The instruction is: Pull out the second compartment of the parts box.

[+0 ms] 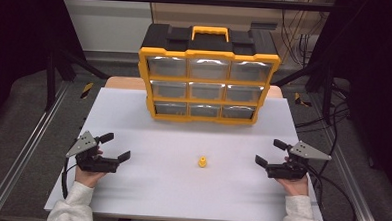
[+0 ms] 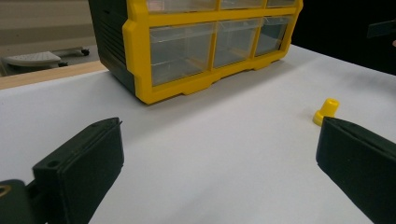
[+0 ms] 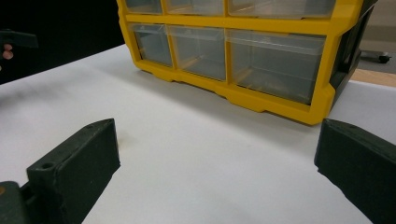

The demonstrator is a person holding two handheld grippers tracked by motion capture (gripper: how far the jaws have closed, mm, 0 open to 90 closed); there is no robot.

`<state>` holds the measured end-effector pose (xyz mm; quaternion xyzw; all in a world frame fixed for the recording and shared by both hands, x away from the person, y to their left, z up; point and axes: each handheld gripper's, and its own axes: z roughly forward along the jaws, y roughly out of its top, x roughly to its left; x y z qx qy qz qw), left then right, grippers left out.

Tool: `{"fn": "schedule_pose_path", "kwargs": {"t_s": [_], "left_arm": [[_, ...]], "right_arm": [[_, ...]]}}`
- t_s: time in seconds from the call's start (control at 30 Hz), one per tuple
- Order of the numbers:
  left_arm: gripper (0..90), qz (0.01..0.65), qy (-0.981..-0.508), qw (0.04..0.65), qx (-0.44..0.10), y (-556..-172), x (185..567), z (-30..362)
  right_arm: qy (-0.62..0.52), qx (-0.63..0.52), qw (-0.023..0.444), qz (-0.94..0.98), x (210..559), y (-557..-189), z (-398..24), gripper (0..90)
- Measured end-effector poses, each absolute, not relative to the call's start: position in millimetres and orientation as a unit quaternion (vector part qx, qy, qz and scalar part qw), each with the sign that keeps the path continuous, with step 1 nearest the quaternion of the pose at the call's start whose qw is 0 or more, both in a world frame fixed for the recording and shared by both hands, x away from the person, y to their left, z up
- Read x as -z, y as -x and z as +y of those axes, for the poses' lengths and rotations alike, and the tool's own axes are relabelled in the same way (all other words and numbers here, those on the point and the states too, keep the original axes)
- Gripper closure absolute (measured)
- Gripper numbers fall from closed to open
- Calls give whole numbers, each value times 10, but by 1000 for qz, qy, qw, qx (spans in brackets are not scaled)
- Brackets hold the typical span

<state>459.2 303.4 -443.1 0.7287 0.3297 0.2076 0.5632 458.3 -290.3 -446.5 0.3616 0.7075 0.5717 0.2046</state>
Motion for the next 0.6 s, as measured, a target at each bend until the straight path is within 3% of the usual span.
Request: {"fn": "schedule_pose_path", "kwargs": {"t_s": [0.6], "left_arm": [[3,321,-736,558,-209,-4616,4362,2939]], "right_arm": [[-356,-568,200,715,4477,-4588,-2883,5]]}}
